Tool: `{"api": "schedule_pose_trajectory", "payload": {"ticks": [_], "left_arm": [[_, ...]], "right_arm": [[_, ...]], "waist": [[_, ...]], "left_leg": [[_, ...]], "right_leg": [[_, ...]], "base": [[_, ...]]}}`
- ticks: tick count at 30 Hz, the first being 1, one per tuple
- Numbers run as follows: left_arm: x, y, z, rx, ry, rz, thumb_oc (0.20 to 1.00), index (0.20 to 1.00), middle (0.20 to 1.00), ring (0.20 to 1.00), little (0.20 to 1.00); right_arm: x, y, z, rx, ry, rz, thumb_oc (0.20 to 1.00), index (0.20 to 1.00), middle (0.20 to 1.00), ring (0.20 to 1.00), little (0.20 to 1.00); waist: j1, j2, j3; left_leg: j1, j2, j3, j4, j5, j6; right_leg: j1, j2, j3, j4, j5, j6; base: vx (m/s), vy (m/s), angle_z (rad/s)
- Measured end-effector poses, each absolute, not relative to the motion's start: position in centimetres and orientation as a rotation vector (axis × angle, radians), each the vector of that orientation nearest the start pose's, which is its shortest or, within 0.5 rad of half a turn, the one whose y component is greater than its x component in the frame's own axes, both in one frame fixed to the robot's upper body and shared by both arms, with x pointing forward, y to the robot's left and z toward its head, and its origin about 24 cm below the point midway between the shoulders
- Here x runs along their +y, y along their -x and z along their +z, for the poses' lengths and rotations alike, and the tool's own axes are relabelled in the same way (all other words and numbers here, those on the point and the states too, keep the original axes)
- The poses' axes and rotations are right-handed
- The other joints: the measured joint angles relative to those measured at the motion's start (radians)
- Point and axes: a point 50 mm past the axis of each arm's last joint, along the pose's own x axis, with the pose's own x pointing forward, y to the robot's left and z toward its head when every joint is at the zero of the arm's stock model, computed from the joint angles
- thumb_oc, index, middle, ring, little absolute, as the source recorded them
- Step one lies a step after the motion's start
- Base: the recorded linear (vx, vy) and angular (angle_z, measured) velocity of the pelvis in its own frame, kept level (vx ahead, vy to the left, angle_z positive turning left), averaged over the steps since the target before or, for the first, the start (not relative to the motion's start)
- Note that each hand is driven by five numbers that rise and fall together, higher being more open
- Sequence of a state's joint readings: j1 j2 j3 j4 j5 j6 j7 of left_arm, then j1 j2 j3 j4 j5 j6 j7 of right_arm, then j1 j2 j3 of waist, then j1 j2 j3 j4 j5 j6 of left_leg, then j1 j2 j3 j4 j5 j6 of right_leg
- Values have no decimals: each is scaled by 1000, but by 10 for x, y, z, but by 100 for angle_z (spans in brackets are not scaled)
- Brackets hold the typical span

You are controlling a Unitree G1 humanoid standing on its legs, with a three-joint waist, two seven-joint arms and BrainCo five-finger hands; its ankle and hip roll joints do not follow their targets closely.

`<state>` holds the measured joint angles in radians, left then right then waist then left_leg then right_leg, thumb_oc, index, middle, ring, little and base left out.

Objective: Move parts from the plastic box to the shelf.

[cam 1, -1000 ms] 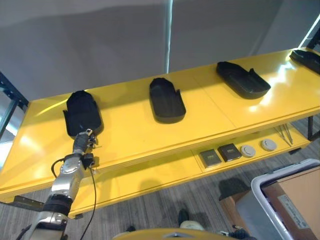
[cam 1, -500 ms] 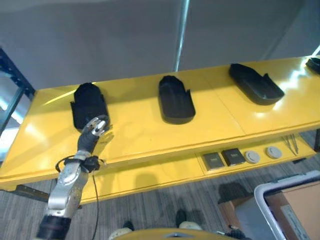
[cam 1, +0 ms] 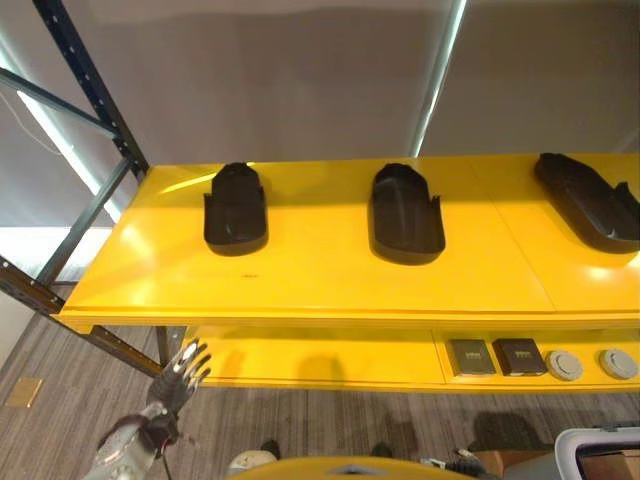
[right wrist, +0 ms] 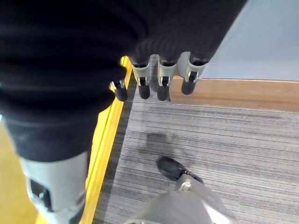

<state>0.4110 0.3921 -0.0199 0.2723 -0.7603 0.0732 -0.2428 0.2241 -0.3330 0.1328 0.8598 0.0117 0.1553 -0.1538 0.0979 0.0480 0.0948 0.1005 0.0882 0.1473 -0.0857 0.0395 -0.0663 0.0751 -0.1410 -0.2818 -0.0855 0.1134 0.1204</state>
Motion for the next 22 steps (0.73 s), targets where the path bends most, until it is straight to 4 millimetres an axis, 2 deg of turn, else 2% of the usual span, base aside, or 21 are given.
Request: {"api": "schedule_pose_trajectory", "payload": {"ticks": [2, 5, 7, 10, 11, 13, 14, 17, 18, 19, 22], "left_arm": [[251, -96, -90, 721, 446, 158, 1000, 1000, 1000, 1000, 1000], [251, -47, -125, 931, 461, 299, 1000, 1000, 1000, 1000, 1000], [248, -20, -138, 1038, 433, 340, 1000, 1000, 1000, 1000, 1000], [238, 31, -161, 1306, 373, 421, 1000, 1000, 1000, 1000, 1000], [236, 41, -163, 1359, 371, 448, 1000, 1000, 1000, 1000, 1000], [232, 43, -166, 1393, 354, 449, 1000, 1000, 1000, 1000, 1000], [232, 38, -166, 1382, 344, 435, 1000, 1000, 1000, 1000, 1000], [227, 8, -168, 1309, 307, 362, 1000, 1000, 1000, 1000, 1000], [224, -13, -169, 1263, 292, 317, 1000, 1000, 1000, 1000, 1000], [224, -25, -168, 1227, 278, 301, 1000, 1000, 1000, 1000, 1000], [226, -47, -166, 1170, 241, 312, 1000, 1000, 1000, 1000, 1000]], "right_arm": [[-267, -56, -146, 1243, 434, -204, 1000, 1000, 1000, 1000, 1000], [-267, -55, -146, 1250, 434, -205, 1000, 1000, 1000, 1000, 1000], [-268, -57, -147, 1255, 437, -208, 1000, 1000, 1000, 1000, 1000], [-271, -56, -150, 1278, 442, -213, 1000, 1000, 1000, 1000, 1000], [-271, -56, -151, 1281, 443, -212, 1000, 1000, 1000, 1000, 1000], [-270, -54, -152, 1296, 442, -211, 1000, 1000, 1000, 1000, 1000], [-269, -52, -153, 1307, 442, -209, 1000, 1000, 1000, 1000, 1000], [-266, -43, -157, 1346, 446, -196, 1000, 1000, 1000, 1000, 1000], [-260, -39, -160, 1364, 432, -185, 1000, 1000, 1000, 1000, 1000], [-254, -38, -161, 1369, 421, -176, 1000, 1000, 1000, 1000, 1000], [-245, -34, -165, 1384, 413, -149, 1000, 1000, 1000, 1000, 1000]], "waist": [[4, -11, -5], [10, -15, -9], [11, -22, -8], [7, -24, -13], [6, -23, -13], [-1, -26, -13], [-1, -26, -13], [-7, -29, -14], [-18, -36, -19], [-28, -42, -24], [-55, -56, -34]], "left_leg": [[-8, 0, -11, 0, 1, 0], [-11, 0, -15, 0, 1, -1], [-16, 0, -17, 0, -3, -8], [-17, 1, -19, 0, -3, -9], [-17, 1, -19, 0, -4, -9], [-17, 1, -19, 0, -3, -9], [-17, 1, -19, 0, -3, -8], [-17, 1, -17, 0, -3, -8], [-16, 2, -14, 0, -2, -8], [-16, 2, -13, 0, -3, -8], [-13, 3, -9, 0, 0, -4]], "right_leg": [[-1, 0, -10, 0, -2, 1], [-1, 0, -16, -1, -4, 2], [-3, -1, -20, -2, -5, 3], [-3, -1, -20, 1, -6, 3], [-4, -1, -20, 3, -6, 3], [-4, -1, -19, 2, -9, -2], [-4, -1, -19, 3, -9, -2], [-4, 0, -14, 4, -9, -2], [-6, 2, -9, 4, -9, -2], [-6, 3, -8, 4, -9, -2], [-7, 3, -2, 4, -9, -2]], "base": [[-16, -20, 16], [-9, -15, 7], [-13, -3, 4], [-2, 3, 1], [0, 0, 0], [0, 0, 0], [0, 0, 0], [-1, -4, -2], [-1, -10, -6], [2, -3, -9], [6, 3, -5]]}}
